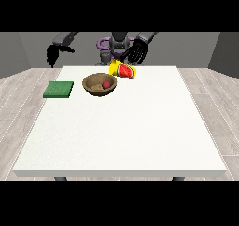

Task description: Pick the cup and pour the ball into the bowl, then pick the bowl and place it on the pad

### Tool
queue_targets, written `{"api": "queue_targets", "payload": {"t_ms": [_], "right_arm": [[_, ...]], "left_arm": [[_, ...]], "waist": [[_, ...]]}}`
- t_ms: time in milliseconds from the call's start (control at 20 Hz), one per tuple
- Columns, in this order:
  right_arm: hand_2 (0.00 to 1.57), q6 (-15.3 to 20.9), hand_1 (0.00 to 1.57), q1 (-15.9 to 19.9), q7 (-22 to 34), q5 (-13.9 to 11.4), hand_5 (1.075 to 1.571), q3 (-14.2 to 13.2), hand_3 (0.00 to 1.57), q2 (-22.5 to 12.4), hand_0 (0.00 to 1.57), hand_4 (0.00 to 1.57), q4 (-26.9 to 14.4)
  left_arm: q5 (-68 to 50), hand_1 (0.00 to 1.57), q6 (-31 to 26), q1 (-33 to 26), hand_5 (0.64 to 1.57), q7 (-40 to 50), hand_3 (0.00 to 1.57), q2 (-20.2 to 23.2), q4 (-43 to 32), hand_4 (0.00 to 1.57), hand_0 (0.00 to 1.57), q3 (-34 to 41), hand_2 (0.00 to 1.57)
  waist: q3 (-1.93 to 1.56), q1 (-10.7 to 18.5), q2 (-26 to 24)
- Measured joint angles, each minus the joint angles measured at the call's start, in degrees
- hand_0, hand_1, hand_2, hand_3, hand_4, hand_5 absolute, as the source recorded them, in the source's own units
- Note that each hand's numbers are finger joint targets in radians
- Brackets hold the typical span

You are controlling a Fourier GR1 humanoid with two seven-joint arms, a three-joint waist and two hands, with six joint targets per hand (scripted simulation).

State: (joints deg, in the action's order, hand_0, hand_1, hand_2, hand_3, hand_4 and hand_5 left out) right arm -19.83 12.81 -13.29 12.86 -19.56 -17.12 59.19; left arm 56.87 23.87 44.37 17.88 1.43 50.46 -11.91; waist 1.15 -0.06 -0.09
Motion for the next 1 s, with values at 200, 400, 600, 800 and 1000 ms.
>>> {"api": "queue_targets", "payload": {"t_ms": [200, 400, 600, 800, 1000], "right_arm": [[0.00, 2.4, 0.00, 1.9, 0.0, -0.7, 1.571, 1.5, 0.00, 3.0, 0.00, 0.30, 1.6], [0.00, 8.3, 0.00, 3.8, 0.3, -3.2, 1.571, 3.5, 0.00, 7.3, 0.00, 0.24, 2.9], [0.00, 13.6, 0.00, 4.4, -1.4, -4.8, 1.569, 4.1, 0.00, 11.1, 0.00, 0.31, 2.4], [0.00, 17.4, 0.00, 7.2, -2.0, -5.2, 1.568, 4.3, 0.00, 13.0, 0.00, 0.31, 0.1], [0.00, 18.4, 0.00, 8.9, -5.5, -4.7, 1.567, 3.0, 0.00, 12.6, 0.00, 0.25, -5.9]], "left_arm": [[-18.0, 0.00, 2.5, -6.1, 1.560, -6.3, 0.00, -0.9, 6.0, 0.00, 0.00, 4.5, 0.00], [-33.6, 0.00, -0.5, -11.1, 1.566, -15.5, 0.00, -1.2, 11.7, 0.00, 0.00, 5.7, 0.00], [-42.4, 0.00, -6.2, -15.9, 1.563, -24.5, 0.00, -1.2, 14.8, 0.00, 0.00, 6.5, 0.00], [-46.3, 0.00, -10.5, -18.4, 1.564, -30.2, 0.00, -0.3, 15.4, 0.00, 0.00, 8.2, 0.00], [-48.7, 0.00, -14.9, -20.3, 1.565, -31.0, 0.00, 1.6, 17.8, 0.00, 0.00, 9.2, 0.00]], "waist": [[0.07, -0.6, 3.1], [-0.34, 1.4, 5.2], [-0.79, 4.4, 7.2], [-1.02, 5.4, 8.2], [-1.12, 6.7, 8.3]]}}
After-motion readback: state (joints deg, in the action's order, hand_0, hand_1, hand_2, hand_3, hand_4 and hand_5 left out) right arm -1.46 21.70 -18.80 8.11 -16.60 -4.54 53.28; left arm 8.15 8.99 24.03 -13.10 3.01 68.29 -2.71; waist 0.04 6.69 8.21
